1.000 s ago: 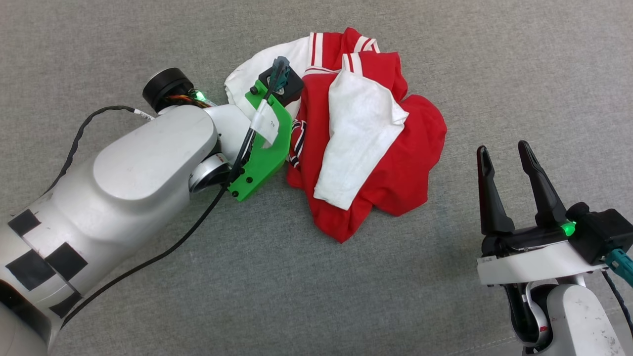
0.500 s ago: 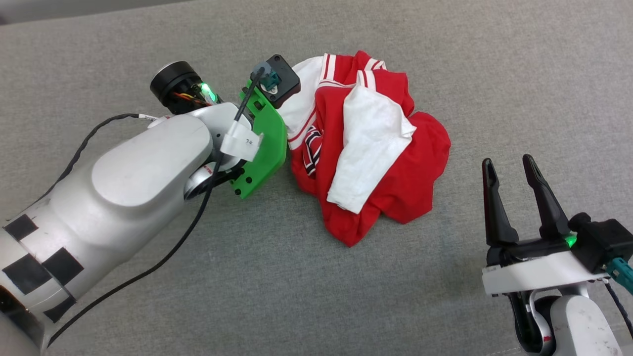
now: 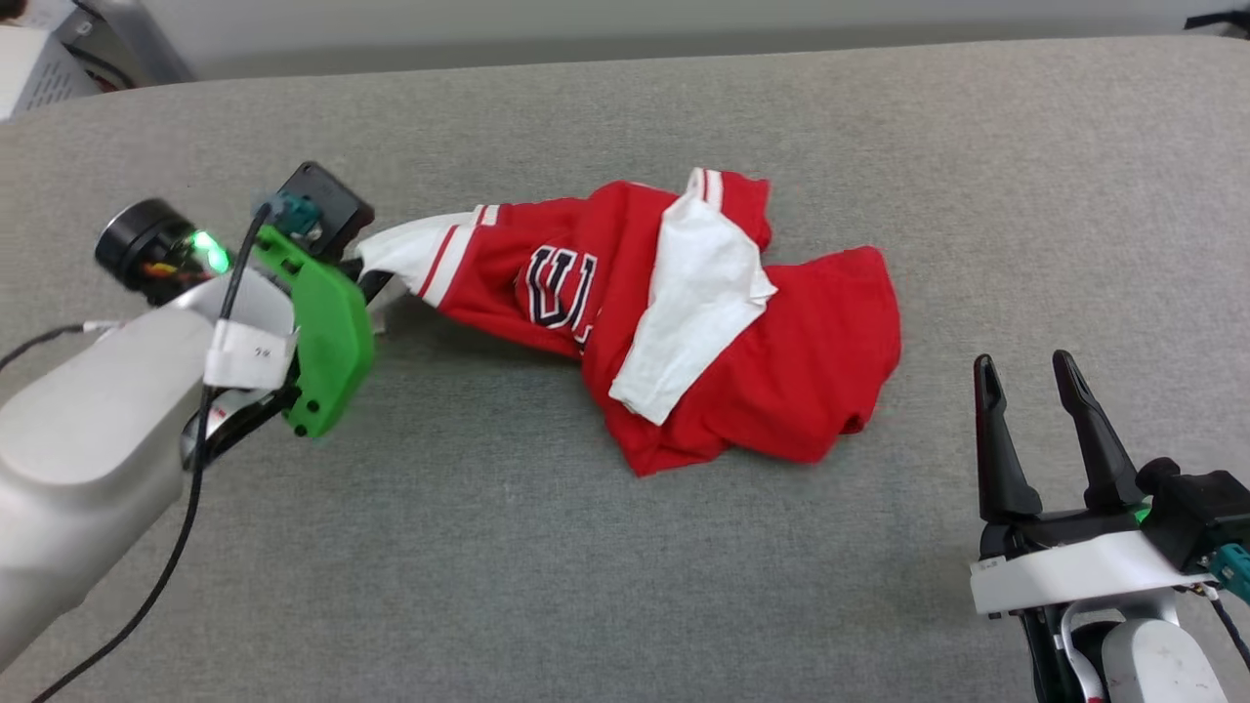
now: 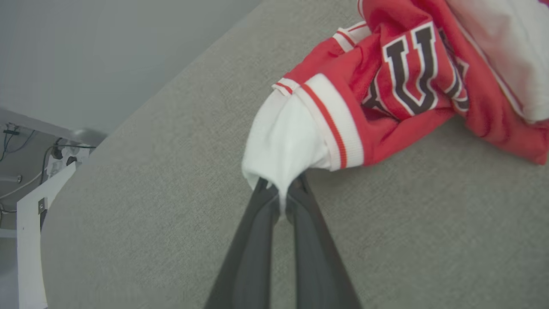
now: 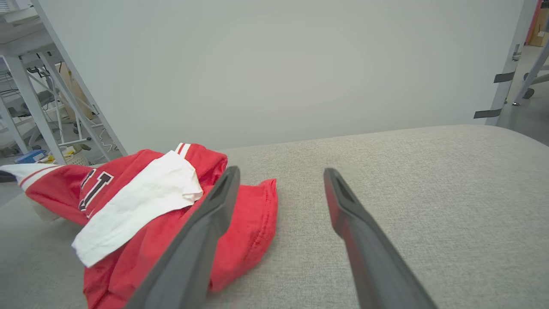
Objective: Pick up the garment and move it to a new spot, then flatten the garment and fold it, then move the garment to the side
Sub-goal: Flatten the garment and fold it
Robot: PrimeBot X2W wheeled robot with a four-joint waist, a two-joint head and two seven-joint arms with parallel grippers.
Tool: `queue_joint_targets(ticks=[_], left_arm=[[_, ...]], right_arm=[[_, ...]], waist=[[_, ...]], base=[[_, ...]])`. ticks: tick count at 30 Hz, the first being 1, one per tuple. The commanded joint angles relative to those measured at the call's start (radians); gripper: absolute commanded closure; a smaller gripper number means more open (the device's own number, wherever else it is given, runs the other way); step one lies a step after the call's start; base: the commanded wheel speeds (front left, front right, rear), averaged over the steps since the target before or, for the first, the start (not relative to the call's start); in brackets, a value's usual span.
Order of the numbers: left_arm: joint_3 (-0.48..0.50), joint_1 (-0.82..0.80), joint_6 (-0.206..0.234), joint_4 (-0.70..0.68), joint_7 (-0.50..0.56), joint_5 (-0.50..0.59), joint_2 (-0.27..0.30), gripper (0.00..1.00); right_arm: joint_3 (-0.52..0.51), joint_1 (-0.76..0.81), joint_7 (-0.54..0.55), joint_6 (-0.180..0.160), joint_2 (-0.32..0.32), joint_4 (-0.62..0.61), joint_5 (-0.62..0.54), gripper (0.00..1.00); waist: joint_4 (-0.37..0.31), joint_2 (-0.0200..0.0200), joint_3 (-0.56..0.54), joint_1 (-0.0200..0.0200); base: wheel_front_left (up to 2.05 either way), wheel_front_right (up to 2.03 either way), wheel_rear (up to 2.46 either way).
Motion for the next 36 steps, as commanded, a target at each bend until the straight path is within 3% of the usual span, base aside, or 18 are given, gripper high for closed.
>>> queue_joint_targets(ticks=[1,4,8,19,20,21,27,33,36], left_arm=[[0.007,0.047,0.019,-0.003,-0.015,-0.022,0.023,1.0],[0.012,0.131,0.06,-0.002,-0.045,-0.058,0.058,1.0],[0.012,0.253,0.085,0.017,-0.078,-0.128,0.057,1.0],[0.006,0.441,0.065,0.163,-0.151,-0.232,-0.084,1.0],[0.009,0.445,0.069,0.172,-0.173,-0.229,-0.094,0.55],[0.013,0.447,0.077,0.183,-0.205,-0.217,-0.103,0.0],[0.05,0.452,0.154,0.158,-0.379,-0.163,-0.125,0.0],[0.133,0.486,0.303,0.031,-0.444,-0.101,-0.102,0.0],[0.232,0.526,0.382,-0.075,-0.448,-0.043,-0.094,0.0]], right_arm=[[-0.002,0.009,-0.006,-0.001,-0.002,0.004,-0.008,0.0],[-0.003,0.012,-0.006,-0.001,-0.002,0.007,-0.009,0.0],[-0.004,0.014,-0.006,-0.001,-0.002,0.01,-0.008,0.0],[-0.002,0.03,-0.006,-0.001,-0.002,0.022,-0.019,0.0],[-0.004,0.033,-0.006,-0.001,-0.002,0.022,-0.02,0.0],[-0.007,0.038,-0.006,-0.001,-0.002,0.021,-0.023,0.0],[-0.044,0.059,-0.006,-0.001,-0.002,0.001,-0.04,0.0],[-0.082,0.038,-0.006,-0.001,-0.002,-0.042,-0.08,0.0],[-0.088,0.001,-0.006,-0.001,-0.002,-0.073,-0.113,0.0]], waist=[[0.033,0.0,-0.02,0.0001],[0.043,0.0,-0.021,0.0001],[0.05,0.0,-0.022,0.0001],[0.052,0.0,-0.056,0.0001],[0.053,0.0,-0.064,0.0001],[0.055,0.0,-0.073,0.0001],[0.079,0.0,-0.127,0.0001],[0.11,0.0,-0.161,0.0001],[0.123,0.0,-0.166,0.0001]], base=[[0.0,0.0,0.0],[0.0,0.0,0.0],[0.0,0.0,0.0],[0.0,0.0,0.0],[0.0,0.0,0.0],[0.0,0.0,0.0],[0.0,0.0,0.0],[0.0,0.0,0.0],[0.0,0.0,0.0]])
